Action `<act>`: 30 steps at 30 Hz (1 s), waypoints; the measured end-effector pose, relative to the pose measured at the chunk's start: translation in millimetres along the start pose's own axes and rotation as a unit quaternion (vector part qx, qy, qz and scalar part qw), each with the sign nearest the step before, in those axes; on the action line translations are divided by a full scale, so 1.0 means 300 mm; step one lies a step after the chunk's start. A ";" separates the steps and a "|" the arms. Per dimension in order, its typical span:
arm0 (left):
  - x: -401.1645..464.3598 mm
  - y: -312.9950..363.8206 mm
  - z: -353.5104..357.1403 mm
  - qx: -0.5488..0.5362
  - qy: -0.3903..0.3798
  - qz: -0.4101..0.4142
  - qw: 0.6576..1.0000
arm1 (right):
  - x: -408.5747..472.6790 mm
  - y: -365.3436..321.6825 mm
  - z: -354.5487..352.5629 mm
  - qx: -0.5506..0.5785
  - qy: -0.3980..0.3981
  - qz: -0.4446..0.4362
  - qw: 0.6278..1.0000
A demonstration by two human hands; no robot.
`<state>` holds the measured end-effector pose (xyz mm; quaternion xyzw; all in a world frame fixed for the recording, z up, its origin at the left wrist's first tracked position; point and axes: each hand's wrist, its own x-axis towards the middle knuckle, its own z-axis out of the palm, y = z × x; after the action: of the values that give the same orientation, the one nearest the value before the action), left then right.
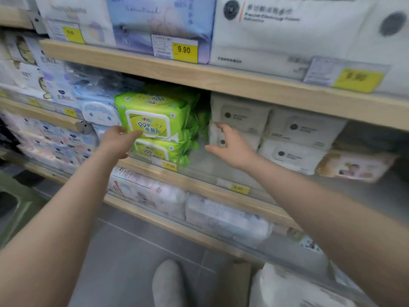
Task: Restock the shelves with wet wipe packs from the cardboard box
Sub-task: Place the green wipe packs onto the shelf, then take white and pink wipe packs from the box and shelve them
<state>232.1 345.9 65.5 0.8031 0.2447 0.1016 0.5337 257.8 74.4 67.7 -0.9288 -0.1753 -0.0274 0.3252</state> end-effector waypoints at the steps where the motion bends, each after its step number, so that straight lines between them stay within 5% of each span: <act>1: -0.058 0.022 0.031 0.012 -0.009 0.016 1.000 | -0.064 0.024 -0.046 -0.019 -0.011 0.006 1.000; 9: -0.688 0.145 0.459 0.044 -0.190 0.142 0.970 | -0.629 0.192 -0.324 -0.062 -0.016 0.062 0.996; 17: -1.192 -0.027 0.659 0.073 -0.368 0.230 0.898 | -1.123 0.324 -0.382 -0.055 0.001 0.127 0.990; 24: -1.317 -0.245 0.630 0.195 -0.452 0.294 0.819 | -1.471 0.421 -0.308 0.002 0.039 0.250 0.967; 30: -1.302 -0.355 0.605 0.273 -0.459 0.338 0.775 | -1.537 0.488 -0.219 0.131 0.107 0.384 0.908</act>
<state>-56.9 36.5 -67.1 0.8974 -0.2985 -0.1760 0.2729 -119.8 -214.3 -43.6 -0.8648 0.2292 0.0239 0.4460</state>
